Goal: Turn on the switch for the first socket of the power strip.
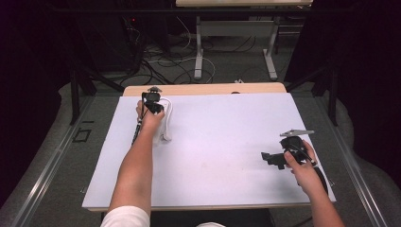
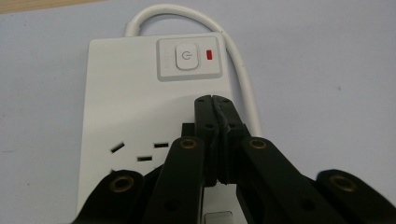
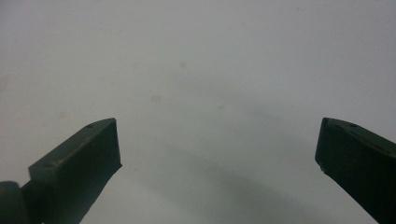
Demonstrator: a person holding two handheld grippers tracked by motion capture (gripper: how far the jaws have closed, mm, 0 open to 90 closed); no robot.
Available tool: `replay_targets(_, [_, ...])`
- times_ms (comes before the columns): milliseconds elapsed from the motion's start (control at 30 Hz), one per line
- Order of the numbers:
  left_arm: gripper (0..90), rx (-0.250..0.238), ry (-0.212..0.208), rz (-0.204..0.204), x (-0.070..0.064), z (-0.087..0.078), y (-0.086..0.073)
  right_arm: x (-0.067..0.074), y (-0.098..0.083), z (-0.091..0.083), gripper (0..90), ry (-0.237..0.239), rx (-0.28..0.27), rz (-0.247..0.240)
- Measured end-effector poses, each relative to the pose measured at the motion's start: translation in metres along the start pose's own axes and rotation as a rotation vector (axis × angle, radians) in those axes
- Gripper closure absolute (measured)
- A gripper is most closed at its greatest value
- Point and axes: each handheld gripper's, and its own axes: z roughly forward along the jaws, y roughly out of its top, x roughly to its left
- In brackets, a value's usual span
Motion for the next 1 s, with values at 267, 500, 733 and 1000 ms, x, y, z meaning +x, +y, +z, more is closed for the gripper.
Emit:
replay_targets(267, [90.0,0.007,0.002,0.002,-0.001,-0.001,0.000,0.001,0.000,0.000,0.0,-0.002,0.000,0.002])
replay_targets(500, [90.0,0.010,0.000,-0.010,-0.002,-0.001,0.001,-0.001,0.000,0.000,0.0,-0.001,0.001,-0.009])
replay_targets(733, [90.0,0.023,0.002,-0.005,-0.005,-0.002,0.000,0.001,0.000,0.001,0.0,0.000,0.005,0.010])
replay_targets(1000, [90.0,0.040,0.001,0.009,-0.010,-0.008,-0.001,0.001,0.001,-0.001,0.0,0.001,-0.001,0.000])
